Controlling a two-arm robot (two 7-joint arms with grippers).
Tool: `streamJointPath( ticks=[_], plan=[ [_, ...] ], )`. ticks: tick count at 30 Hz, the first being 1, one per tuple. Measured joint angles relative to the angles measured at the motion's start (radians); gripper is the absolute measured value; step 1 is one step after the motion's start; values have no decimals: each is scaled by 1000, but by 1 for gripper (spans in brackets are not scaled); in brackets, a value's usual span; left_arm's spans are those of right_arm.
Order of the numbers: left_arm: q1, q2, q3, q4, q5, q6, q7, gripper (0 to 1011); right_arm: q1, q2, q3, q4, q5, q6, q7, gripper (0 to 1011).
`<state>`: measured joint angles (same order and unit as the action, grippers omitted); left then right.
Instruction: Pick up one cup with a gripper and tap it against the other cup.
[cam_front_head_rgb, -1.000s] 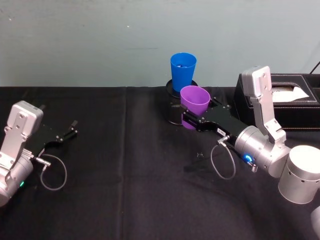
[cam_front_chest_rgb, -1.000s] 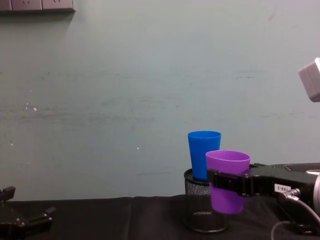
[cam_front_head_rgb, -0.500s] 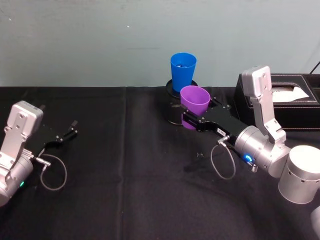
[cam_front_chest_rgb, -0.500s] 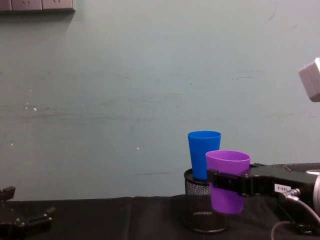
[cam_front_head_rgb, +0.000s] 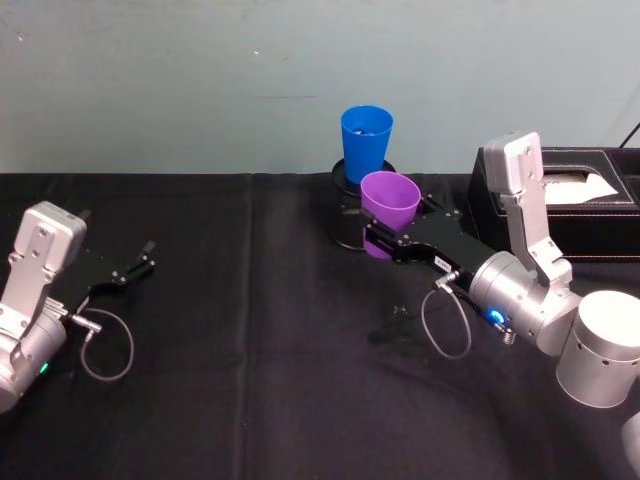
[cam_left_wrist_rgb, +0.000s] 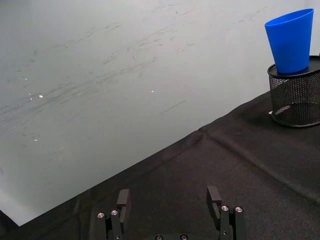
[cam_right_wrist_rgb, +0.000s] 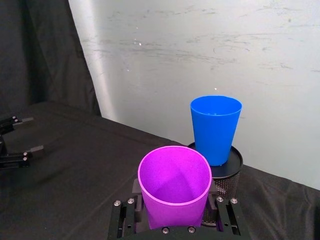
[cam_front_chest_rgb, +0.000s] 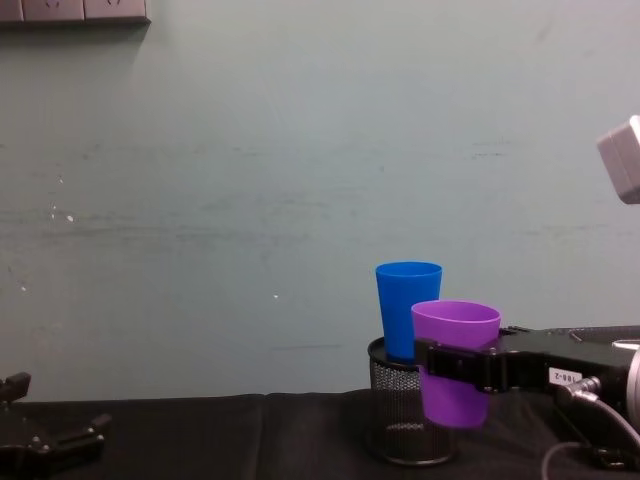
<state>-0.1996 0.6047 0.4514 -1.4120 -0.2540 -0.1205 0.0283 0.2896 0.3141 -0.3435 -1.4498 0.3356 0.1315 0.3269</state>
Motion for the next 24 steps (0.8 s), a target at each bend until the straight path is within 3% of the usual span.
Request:
streamJointPath(
  ticks=[24],
  plan=[
    [0, 0, 0, 0, 0, 0, 0, 1000, 0, 0, 0, 0, 0, 0, 0, 723]
  ],
)
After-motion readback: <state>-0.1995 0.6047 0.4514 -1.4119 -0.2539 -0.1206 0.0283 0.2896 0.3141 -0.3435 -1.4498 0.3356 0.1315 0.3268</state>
